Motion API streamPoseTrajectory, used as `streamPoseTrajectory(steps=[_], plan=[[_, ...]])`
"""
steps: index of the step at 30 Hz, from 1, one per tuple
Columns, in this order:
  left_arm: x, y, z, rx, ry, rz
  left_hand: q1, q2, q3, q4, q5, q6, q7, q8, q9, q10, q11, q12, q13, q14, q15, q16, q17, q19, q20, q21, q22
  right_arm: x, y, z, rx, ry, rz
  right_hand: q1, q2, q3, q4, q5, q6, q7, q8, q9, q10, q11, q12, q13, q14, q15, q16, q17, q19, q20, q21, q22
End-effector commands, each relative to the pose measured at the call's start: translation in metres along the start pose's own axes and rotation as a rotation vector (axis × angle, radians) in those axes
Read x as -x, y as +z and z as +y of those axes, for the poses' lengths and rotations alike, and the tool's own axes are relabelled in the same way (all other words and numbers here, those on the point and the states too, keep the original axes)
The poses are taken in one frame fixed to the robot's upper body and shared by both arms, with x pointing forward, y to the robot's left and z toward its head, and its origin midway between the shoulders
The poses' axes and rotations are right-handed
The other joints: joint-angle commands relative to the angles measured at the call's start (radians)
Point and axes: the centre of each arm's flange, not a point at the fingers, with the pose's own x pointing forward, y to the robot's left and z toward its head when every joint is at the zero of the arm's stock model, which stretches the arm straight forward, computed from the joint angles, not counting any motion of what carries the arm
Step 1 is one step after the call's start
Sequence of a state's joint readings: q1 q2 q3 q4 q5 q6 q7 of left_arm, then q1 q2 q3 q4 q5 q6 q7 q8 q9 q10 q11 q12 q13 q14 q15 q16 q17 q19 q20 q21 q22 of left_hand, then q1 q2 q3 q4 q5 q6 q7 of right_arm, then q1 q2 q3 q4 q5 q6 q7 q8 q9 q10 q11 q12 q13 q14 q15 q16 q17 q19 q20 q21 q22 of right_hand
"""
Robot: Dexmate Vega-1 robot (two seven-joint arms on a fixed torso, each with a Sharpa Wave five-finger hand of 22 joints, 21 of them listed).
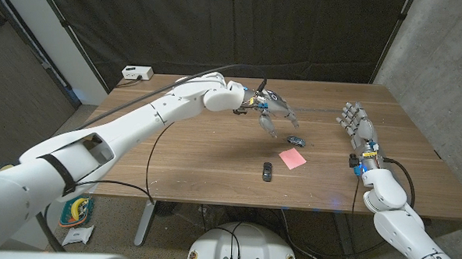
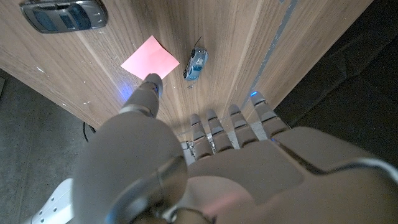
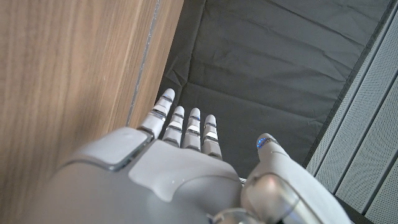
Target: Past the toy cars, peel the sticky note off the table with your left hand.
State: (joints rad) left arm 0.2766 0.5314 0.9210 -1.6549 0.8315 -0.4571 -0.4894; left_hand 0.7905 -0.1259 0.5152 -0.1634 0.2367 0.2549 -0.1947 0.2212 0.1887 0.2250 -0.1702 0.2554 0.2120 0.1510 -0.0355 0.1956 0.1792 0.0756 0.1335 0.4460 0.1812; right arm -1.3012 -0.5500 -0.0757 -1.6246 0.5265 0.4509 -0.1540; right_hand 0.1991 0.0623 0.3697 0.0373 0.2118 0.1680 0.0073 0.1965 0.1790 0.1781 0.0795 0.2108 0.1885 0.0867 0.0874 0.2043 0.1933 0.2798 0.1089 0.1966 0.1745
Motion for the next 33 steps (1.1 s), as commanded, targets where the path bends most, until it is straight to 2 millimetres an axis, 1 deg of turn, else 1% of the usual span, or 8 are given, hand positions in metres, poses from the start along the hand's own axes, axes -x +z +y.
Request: streamPoseTrajectory(steps=[1,7,10,16,25,28,30,33], plan=[[-0.013,0.008,-0.008,-0.045,-0.024,-0.023,0.01,-0.004,-0.012,0.002,0.003,0.002,0.0,-0.001,0.003,0.006,-0.007,0.002,0.004,-0.005,0.0,-0.001,0.005,-0.01,0.005,-0.006,0.004,0.002,-0.006,-0.004,-0.012,-0.005,0.005,-0.009,0.002,-0.002,-0.003,-0.001,0.01,0.002,0.002,0.005,0.007,0.0,-0.001,0.003,0.012,0.003,0.004,0.003,0.004,-0.003,0.007,0.001],[-0.021,0.011,-0.016,-0.069,-0.032,-0.027,0.02,-0.006,-0.028,0.004,0.004,0.036,-0.007,0.008,0.004,0.042,-0.008,0.014,0.006,0.0,-0.009,0.003,0.005,-0.006,0.001,-0.012,0.004,0.003,-0.007,-0.005,-0.015,-0.011,0.009,-0.011,0.002,-0.002,-0.003,-0.001,0.012,0.002,0.002,0.005,0.008,0.003,-0.002,0.003,0.013,0.002,0.004,0.003,0.004,-0.003,0.007,0.001],[-0.025,0.011,-0.022,-0.07,-0.041,-0.029,0.03,-0.005,-0.037,0.005,0.005,0.059,-0.01,0.013,0.004,0.068,-0.022,0.022,0.008,0.005,-0.012,0.006,0.005,0.001,-0.003,-0.014,0.004,0.005,-0.007,-0.005,-0.014,-0.011,0.01,-0.012,0.002,-0.002,-0.003,-0.001,0.012,0.002,0.001,0.005,0.007,0.002,-0.002,0.003,0.014,0.002,0.004,0.003,0.004,-0.003,0.007,0.001],[-0.031,0.011,-0.03,-0.061,-0.07,-0.051,0.044,-0.001,-0.046,0.004,0.007,0.082,-0.02,0.018,0.004,0.089,-0.029,0.025,0.01,0.012,-0.023,0.01,0.005,0.005,-0.004,-0.019,0.004,0.007,-0.006,-0.005,-0.007,-0.009,0.011,-0.013,0.002,-0.003,-0.003,-0.002,0.013,0.002,0.001,0.005,0.007,0.003,-0.003,0.003,0.015,0.002,0.004,0.003,0.004,-0.003,0.006,0.001],[-0.041,0.016,-0.043,-0.068,-0.061,-0.069,0.059,0.007,-0.059,0.007,0.005,0.116,-0.011,0.025,0.005,0.12,-0.021,0.031,0.012,0.019,-0.026,0.012,0.005,0.012,-0.005,-0.024,0.005,0.009,-0.009,-0.006,-0.016,-0.019,0.017,-0.015,0.003,-0.004,-0.003,-0.003,0.014,0.003,0.001,0.005,0.009,0.004,-0.004,0.003,0.016,0.002,0.004,0.003,0.004,-0.003,0.006,0.001],[-0.044,0.017,-0.046,-0.068,-0.054,-0.076,0.061,0.01,-0.064,0.009,0.004,0.127,-0.009,0.027,0.005,0.132,-0.025,0.033,0.013,0.021,-0.028,0.014,0.005,0.013,-0.007,-0.027,0.005,0.009,-0.01,-0.006,-0.017,-0.018,0.017,-0.017,0.003,-0.004,-0.003,-0.003,0.017,0.004,0.002,0.005,0.009,0.004,-0.004,0.004,0.016,0.002,0.004,0.004,0.005,-0.003,0.006,0.001],[-0.045,0.018,-0.048,-0.078,-0.046,-0.08,0.062,0.012,-0.067,0.01,0.003,0.138,-0.007,0.03,0.005,0.139,-0.021,0.035,0.014,0.024,-0.03,0.015,0.005,0.013,-0.007,-0.028,0.005,0.009,-0.011,-0.006,-0.019,-0.02,0.018,-0.018,0.003,-0.004,-0.002,-0.003,0.017,0.004,0.002,0.005,0.01,0.004,-0.004,0.004,0.017,0.002,0.004,0.004,0.005,-0.003,0.006,0.001],[-0.046,0.022,-0.049,-0.116,-0.042,-0.084,0.068,0.014,-0.073,0.01,0.002,0.158,-0.004,0.036,0.006,0.158,-0.027,0.04,0.018,0.027,-0.033,0.016,0.005,0.015,-0.007,-0.031,0.005,0.01,-0.012,-0.007,-0.021,-0.024,0.018,-0.019,0.003,-0.005,-0.002,-0.003,0.019,0.004,0.002,0.005,0.009,0.005,-0.004,0.004,0.017,0.003,0.004,0.004,0.005,-0.003,0.006,0.001]])
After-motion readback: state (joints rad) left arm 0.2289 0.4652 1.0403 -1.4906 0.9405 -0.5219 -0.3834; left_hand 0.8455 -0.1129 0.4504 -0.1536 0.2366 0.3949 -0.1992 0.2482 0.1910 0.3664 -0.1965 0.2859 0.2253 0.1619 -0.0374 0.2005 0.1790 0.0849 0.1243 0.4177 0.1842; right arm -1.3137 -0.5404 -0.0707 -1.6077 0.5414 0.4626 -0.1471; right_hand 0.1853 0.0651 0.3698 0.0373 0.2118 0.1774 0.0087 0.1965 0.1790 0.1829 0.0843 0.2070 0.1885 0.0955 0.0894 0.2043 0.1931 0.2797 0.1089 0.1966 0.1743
